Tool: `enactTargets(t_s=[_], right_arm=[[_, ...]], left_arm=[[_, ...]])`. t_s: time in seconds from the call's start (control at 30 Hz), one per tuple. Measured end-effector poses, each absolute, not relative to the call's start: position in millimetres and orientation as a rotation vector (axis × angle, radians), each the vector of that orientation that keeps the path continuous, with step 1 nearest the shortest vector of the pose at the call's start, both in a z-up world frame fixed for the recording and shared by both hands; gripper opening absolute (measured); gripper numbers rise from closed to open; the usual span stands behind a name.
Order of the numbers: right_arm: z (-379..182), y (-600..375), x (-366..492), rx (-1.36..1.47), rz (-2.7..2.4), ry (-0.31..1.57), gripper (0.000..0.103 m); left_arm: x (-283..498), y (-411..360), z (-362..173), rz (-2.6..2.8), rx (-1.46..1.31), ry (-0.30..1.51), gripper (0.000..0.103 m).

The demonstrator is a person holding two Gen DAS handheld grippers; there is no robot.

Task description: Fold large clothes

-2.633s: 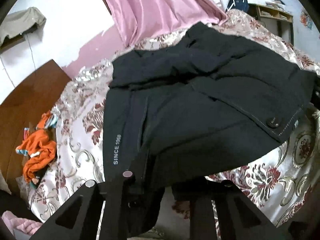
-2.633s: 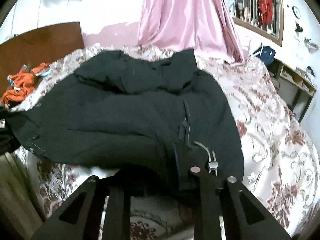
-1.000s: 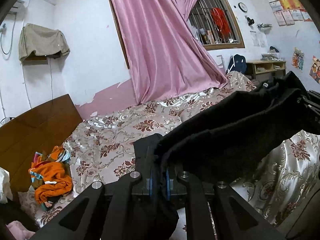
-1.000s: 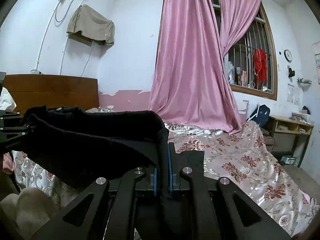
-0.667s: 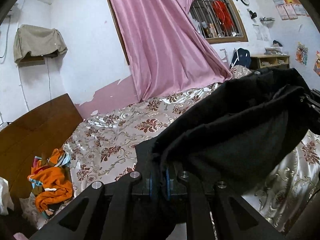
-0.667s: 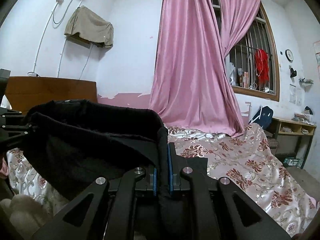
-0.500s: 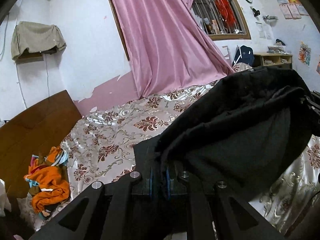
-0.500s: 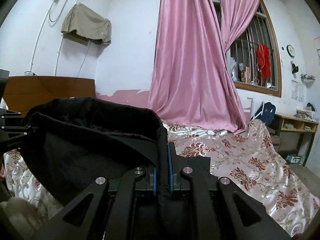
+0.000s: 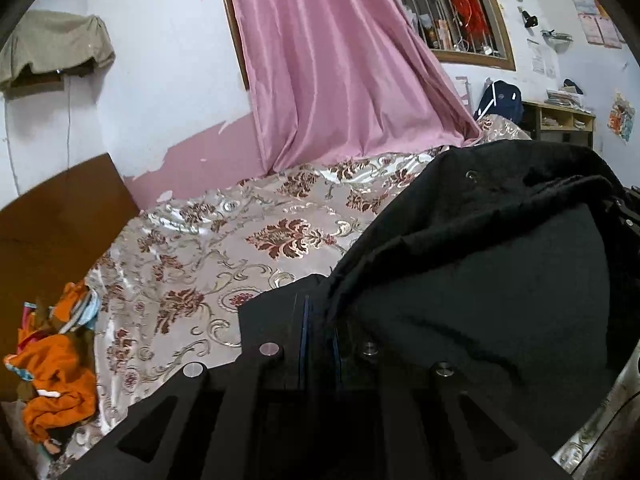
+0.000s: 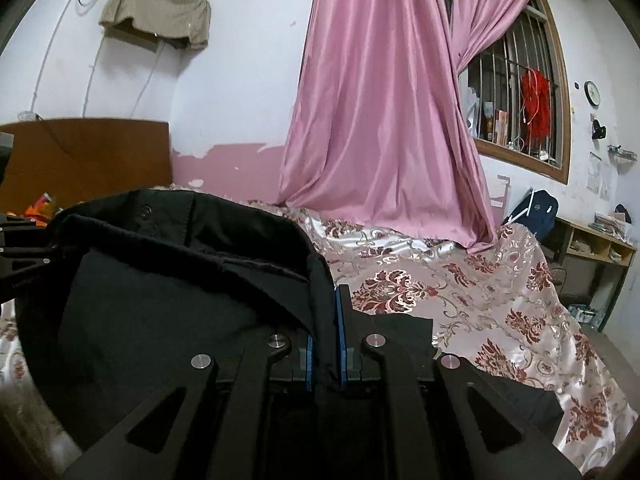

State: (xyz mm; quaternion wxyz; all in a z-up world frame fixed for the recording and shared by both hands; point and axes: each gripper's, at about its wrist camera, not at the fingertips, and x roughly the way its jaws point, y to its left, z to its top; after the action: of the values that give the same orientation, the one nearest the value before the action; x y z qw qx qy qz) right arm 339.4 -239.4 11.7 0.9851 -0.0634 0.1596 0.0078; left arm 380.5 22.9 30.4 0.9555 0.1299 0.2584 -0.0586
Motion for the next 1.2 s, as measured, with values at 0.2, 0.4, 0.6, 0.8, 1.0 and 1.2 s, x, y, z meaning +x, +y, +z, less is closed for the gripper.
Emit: enactTargets(t_s=[0.2,0.4,0.6,0.8,1.0,1.2], right_arm=[[-6,-228,386,-0.167,-0.019,0.371,0.008],[-27,-224,413,-0.144,-0.064,0.449,0.010],[-33,-227,420,-0.133,-0.061,0.477,0.029],[-18,-224,399,-0.140,-0.010,0.389,0.055],[-12,-237,356,-0.111,-0.002,0.353,0.082],[-22,-255,309,-0.097,0.106,0.375,0.084]], left_arm=[[431,27,1,-0.160,0.234,0.606,0.009],[445,26,-23,-0.163,0.200,0.644,0.012],[442,34,-15,-0.114,0.160,0.621,0.061],[422,59,8,-0.065,0.045,0.539,0.098],[385,68,10,-0.092,0.064,0.521,0.098],[334,65,-6,-0.133,0.023,0.508,0.099]])
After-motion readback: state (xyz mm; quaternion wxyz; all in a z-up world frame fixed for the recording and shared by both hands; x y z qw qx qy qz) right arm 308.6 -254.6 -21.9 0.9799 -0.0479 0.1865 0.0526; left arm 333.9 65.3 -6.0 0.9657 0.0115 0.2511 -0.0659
